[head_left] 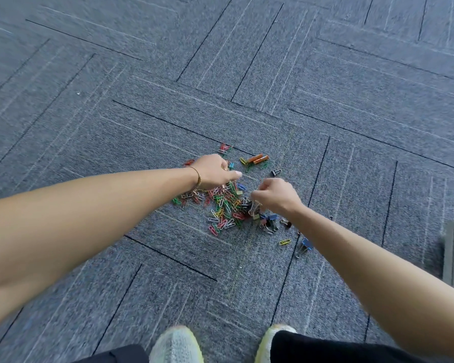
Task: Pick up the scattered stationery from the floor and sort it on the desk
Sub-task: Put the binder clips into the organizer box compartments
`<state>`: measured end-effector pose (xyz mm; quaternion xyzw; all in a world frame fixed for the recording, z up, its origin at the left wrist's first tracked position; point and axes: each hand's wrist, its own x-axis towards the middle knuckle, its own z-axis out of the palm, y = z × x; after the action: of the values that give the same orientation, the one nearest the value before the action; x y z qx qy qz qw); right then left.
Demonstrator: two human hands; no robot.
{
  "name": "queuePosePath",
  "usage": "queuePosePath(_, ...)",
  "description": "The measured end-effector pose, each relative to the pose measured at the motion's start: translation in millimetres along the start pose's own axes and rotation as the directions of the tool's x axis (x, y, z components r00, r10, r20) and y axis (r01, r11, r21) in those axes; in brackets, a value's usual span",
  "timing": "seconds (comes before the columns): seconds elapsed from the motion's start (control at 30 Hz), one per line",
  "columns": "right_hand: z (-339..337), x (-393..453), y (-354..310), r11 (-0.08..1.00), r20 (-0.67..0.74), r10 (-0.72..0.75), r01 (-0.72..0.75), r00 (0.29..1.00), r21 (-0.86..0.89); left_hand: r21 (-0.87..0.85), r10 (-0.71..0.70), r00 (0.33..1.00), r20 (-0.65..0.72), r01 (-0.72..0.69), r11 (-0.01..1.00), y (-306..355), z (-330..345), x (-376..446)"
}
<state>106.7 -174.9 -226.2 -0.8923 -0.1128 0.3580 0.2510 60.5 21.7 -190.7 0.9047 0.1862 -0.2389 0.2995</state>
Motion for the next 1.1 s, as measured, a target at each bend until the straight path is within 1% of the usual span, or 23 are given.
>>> queuePosePath(0.03,-5.1,-1.2,4.0,0.986,0.053,0.001,-0.01,0.999,0.167,-0.007,-0.011,0.999,0.032,0.011,1.0,0.4,0.2,1.3)
queuePosePath(0.07,-11.0,-2.5,8.3,0.942,0.106,-0.002,-0.034,0.994,0.335,-0.011,-0.021,0.997,0.068,0.022,1.0,0.7,0.8,2.7)
queuePosePath(0.13,-22.6,-4.9,17.3,0.791,0.186,-0.02,-0.099,0.982,0.604,-0.003,-0.022,0.993,0.117,0.022,1.0,2.7,2.1,3.9)
queuePosePath(0.2,-32.8,-2.4,26.3,0.621,0.232,-0.029,-0.165,0.972,0.766,0.012,0.011,0.993,0.118,-0.013,1.0,6.2,3.5,4.8)
queuePosePath(0.23,-37.7,-0.2,30.1,0.552,0.247,-0.031,-0.19,0.969,0.812,0.019,0.026,0.992,0.124,-0.028,0.999,8.1,4.7,5.3)
queuePosePath(0.27,-41.8,2.6,33.1,0.506,0.258,-0.031,-0.207,0.966,0.837,0.032,0.034,0.99,0.134,-0.039,0.999,9.9,6.5,6.6)
queuePosePath(0.3,-45.9,4.5,35.0,0.491,0.263,-0.031,-0.214,0.964,0.844,0.054,0.041,0.988,0.146,-0.049,0.997,11.3,8.6,8.3)
queuePosePath(0.37,-51.9,7.9,36.4,0.524,0.263,0.006,-0.228,0.965,0.821,0.079,0.038,0.985,0.166,-0.052,0.996,13.2,13.2,11.9)
queuePosePath(0.43,-56.2,11.4,35.0,0.543,0.252,0.084,-0.256,0.964,0.8,0.04,0.01,0.983,0.184,-0.018,0.999,16.8,16.6,13.2)
queuePosePath(0.5,-57.8,15.6,33.3,0.516,0.234,0.154,-0.28,0.96,0.809,-0.075,-0.037,0.978,0.208,0.053,0.996,22.2,17.8,13.6)
queuePosePath(0.57,-57.3,18.3,29.1,0.51,0.229,0.198,-0.299,0.953,0.807,-0.19,-0.083,0.961,0.264,0.136,0.972,25.7,16.7,14.8)
queuePosePath(0.67,-52.5,21.1,22.3,0.564,0.219,0.214,-0.304,0.952,0.768,-0.337,-0.086,0.932,0.353,0.212,0.917,26.2,11.6,16.1)
queuePosePath(0.73,-49.7,23.9,18.3,0.615,0.212,0.204,-0.294,0.956,0.732,-0.432,-0.074,0.926,0.37,0.242,0.869,22.9,9.9,19.2)
queuePosePath(0.83,-50.2,30.2,11.9,0.654,0.192,0.206,-0.281,0.96,0.702,-0.495,-0.08,0.946,0.315,0.236,0.836,21.2,7.3,26.1)
queuePosePath(0.9,-53.9,36.0,6.6,0.616,0.197,0.207,-0.284,0.958,0.735,-0.538,-0.085,0.959,0.27,0.223,0.813,24.3,3.4,32.5)
queuePosePath(0.97,-59.7,39.2,-1.1,0.556,0.182,0.205,-0.268,0.962,0.787,-0.579,-0.097,0.977,0.192,0.192,0.792,32.6,-4.3,37.4)
queuePosePath(1.03,-68.7,37.0,-12.5,0.541,0.113,0.204,-0.209,0.972,0.814,-0.547,-0.091,0.993,0.07,0.114,0.829,46.4,-15.0,38.5)
queuePosePath(1.1,-82.2,28.4,-26.9,0.591,0.016,0.193,-0.13,0.981,0.796,-0.471,-0.061,0.997,-0.051,0.03,0.882,62.3,-26.7,33.8)
